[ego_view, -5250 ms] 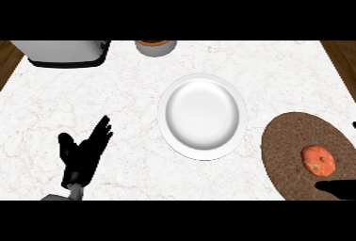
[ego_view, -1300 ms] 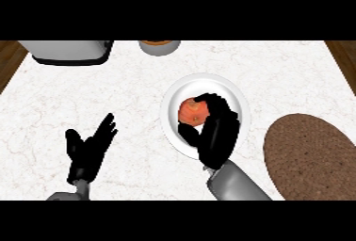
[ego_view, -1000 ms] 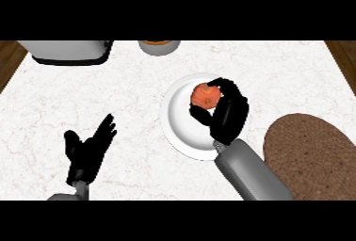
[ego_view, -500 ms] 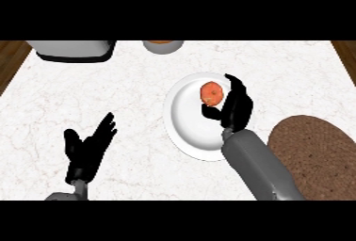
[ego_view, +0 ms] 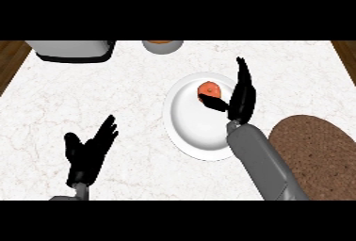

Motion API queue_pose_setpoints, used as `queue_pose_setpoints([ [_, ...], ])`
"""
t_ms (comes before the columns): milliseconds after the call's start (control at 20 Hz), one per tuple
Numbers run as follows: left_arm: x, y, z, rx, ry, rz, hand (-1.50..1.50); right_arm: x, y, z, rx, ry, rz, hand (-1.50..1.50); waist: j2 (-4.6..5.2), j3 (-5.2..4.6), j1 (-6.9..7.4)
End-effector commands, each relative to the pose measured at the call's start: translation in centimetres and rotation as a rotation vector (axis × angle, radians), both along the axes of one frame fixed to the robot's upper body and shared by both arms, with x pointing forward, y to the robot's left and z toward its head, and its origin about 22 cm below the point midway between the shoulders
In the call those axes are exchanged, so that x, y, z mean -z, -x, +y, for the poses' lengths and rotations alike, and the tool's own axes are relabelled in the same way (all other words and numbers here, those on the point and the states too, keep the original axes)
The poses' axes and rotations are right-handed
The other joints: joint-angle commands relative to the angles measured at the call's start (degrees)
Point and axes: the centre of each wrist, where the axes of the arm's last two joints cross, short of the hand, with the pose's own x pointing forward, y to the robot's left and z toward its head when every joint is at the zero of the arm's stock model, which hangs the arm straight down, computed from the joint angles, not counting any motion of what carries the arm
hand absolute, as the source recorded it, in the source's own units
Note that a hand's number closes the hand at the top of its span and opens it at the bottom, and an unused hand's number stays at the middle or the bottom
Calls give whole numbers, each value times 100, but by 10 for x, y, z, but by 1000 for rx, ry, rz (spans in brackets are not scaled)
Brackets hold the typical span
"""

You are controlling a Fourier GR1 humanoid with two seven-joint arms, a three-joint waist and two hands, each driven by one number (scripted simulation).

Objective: Pick the squash from the placemat and place it in the plate

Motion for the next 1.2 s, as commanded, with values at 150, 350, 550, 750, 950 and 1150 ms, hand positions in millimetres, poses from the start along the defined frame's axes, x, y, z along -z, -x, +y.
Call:
queue_pose_setpoints([
  [150, 9, 4, -2, -24, -8, 26, 0, 11, 12, -36, 0, -182, -123, -150, -69, -22, -175],
  [350, 9, 11, 16, -34, 0, 26, 0, 6, 33, -76, -104, -271, -96, -150, -112, -28, -266],
  [550, 1, 8, 18, -63, -9, 23, 0, 23, 74, -87, -228, -319, -49, -150, -122, -31, -303],
  [750, 4, 15, 9, -64, -22, 38, 0, 37, 116, -111, -278, -288, -25, -150, -112, -29, -264],
  [950, 8, 4, 2, -53, -20, 30, 0, 38, 158, -98, -309, -239, 40, -150, -107, -33, -276],
  [1150, 8, 12, 8, -20, -8, 31, 0, 25, 180, -112, -324, -196, 54, -150, -101, -32, -241],
])
